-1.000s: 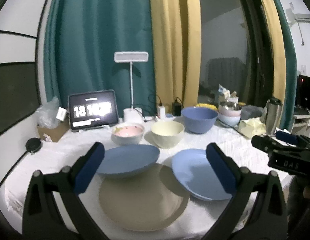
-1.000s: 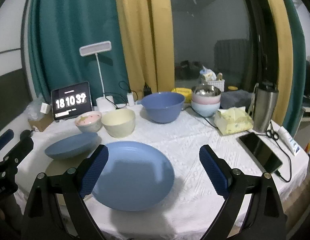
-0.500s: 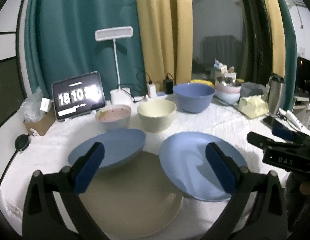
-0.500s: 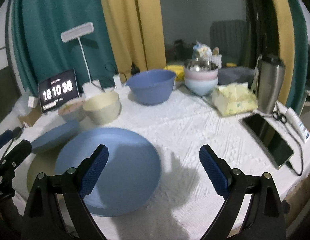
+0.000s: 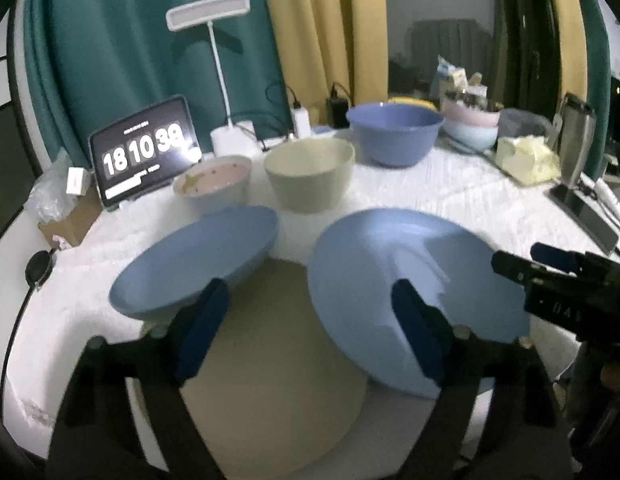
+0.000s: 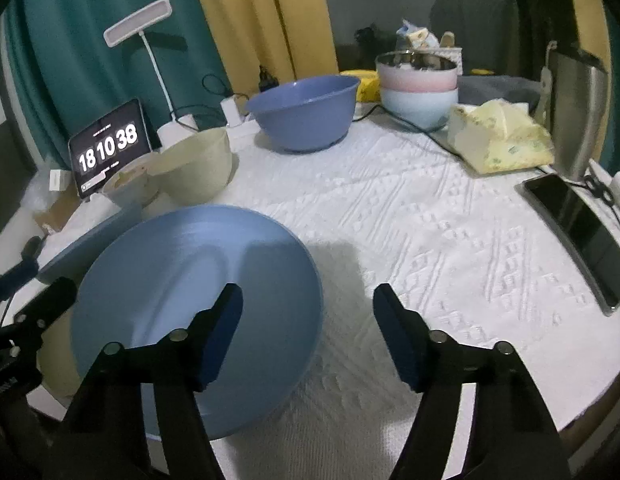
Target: Organize plates and bowls
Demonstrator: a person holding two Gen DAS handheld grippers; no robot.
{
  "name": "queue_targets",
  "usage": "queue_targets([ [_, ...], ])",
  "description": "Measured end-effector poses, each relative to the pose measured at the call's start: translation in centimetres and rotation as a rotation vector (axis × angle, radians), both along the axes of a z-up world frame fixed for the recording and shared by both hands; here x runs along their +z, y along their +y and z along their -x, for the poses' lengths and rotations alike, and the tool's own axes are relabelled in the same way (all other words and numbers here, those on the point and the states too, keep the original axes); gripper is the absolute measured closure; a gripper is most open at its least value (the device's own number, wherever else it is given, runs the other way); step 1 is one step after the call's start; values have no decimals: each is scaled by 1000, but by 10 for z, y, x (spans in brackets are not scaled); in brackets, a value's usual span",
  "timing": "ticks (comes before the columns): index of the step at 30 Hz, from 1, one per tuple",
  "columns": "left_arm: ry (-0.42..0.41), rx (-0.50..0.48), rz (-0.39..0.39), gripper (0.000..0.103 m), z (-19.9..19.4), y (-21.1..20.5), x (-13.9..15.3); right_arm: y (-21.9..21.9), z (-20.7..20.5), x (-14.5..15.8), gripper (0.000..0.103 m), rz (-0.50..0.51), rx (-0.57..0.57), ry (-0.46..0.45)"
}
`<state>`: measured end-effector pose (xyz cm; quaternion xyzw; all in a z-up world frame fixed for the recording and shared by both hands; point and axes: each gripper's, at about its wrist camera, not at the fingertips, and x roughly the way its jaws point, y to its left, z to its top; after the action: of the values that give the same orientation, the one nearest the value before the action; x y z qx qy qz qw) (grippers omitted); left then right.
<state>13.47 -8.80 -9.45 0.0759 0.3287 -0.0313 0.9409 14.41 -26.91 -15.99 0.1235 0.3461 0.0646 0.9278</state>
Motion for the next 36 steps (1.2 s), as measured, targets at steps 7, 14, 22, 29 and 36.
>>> queue_targets([
  [7,103,6,-19,49,-14,-10,-15,-4,-12,-10,52,-22,36,40],
  [14,150,6,-33,66,-20,-21,-24,-2,-23,-22,69,-36,92,88],
  [22,172,28,-30,74,-28,-23,-21,-12,-31,-21,86,-46,100,96],
  [29,162,14,-26,74,-38,-35,-14,-27,-37,-6,86,-40,84,55],
  [36,174,-17,-26,74,-54,-52,-15,-45,-49,-2,86,-29,53,45],
])
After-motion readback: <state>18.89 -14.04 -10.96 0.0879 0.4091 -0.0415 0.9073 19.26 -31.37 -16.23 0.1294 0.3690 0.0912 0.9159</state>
